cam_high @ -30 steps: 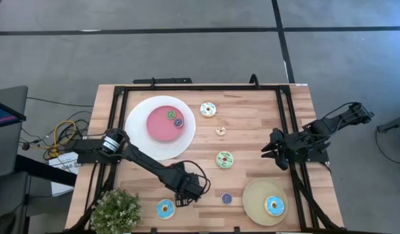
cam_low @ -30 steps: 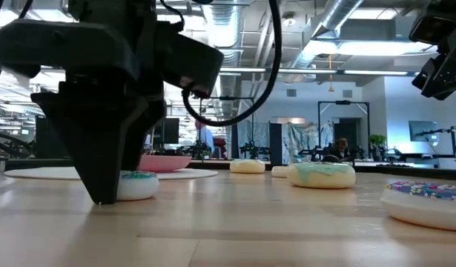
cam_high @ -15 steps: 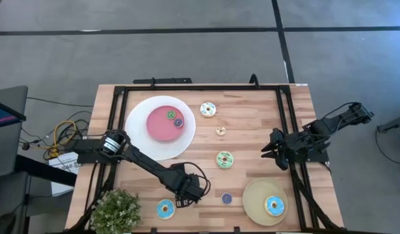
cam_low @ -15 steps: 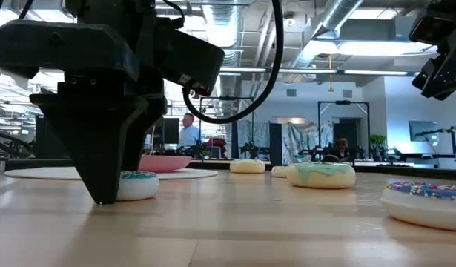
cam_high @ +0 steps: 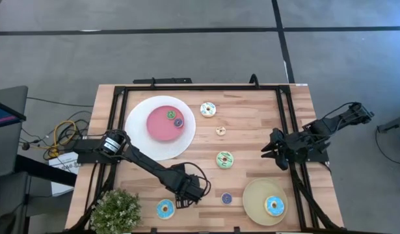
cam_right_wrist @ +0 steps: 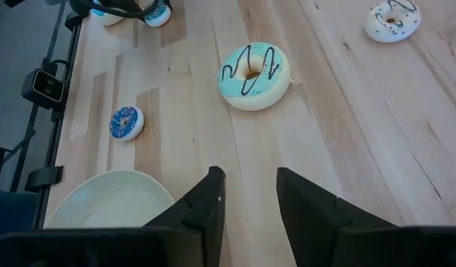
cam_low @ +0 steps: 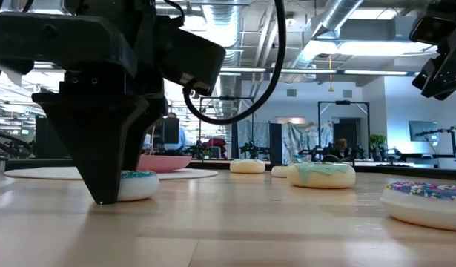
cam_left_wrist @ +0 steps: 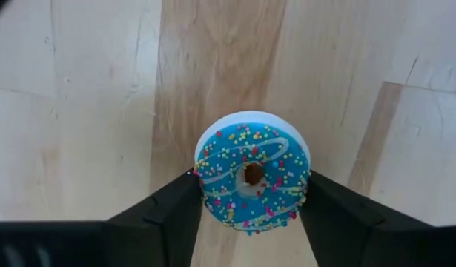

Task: Pick & Place donuts
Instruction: Put the small blue donut on the pink plate

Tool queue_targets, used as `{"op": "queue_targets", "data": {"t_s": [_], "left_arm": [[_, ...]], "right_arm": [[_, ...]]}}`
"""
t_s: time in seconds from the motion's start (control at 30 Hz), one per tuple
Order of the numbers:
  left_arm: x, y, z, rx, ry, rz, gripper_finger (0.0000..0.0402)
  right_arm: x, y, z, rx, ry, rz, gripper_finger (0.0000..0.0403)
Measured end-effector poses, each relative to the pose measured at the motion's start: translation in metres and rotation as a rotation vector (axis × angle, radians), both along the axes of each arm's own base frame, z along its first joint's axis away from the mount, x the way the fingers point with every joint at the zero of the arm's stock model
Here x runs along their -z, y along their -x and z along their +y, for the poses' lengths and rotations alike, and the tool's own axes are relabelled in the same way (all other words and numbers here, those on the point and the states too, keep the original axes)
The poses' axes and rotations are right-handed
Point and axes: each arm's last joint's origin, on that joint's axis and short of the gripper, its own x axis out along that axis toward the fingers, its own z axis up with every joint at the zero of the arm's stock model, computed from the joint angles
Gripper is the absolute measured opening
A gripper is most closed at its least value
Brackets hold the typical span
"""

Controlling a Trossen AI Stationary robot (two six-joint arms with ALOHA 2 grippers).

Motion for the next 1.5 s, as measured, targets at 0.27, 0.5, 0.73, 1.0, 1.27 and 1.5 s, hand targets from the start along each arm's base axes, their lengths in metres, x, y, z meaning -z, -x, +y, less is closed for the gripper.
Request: {"op": "queue_targets", "data": {"t_s": [0.27, 0.5, 0.73, 1.0, 1.27, 1.5], "left_arm": [[-0.007, -0.011, 0.009, -0.130, 0.041, -0.008, 0.0196], [-0.051, -0.055, 0.059, -0.222, 0.041, -0.184, 0.0196], [-0.094, -0.076, 0.140, -0.095, 0.027, -0.255, 0.0196], [-0.120, -0.018, 0.223, -0.108, -0.052, -0.181, 0.0196], [-0.092, 0.086, 0.281, -0.445, -0.034, -0.221, 0.0196], [-0.072, 0.127, 0.309, -0.730, 0.005, -0.180, 0.0196]], "right_arm": [[0.000, 0.000, 0.000, 0.000, 0.000, -0.001, 0.0113], [0.000, 0.000, 0.000, 0.002, 0.001, -0.002, 0.0113], [0.000, 0.000, 0.000, 0.034, -0.032, 0.005, 0.0113], [0.000, 0.000, -0.001, 0.116, -0.066, 0.005, 0.0113], [-0.001, -0.001, -0.005, 0.298, -0.067, -0.036, 0.0113], [-0.002, -0.002, -0.008, 0.448, -0.090, -0.078, 0.0113]]}}
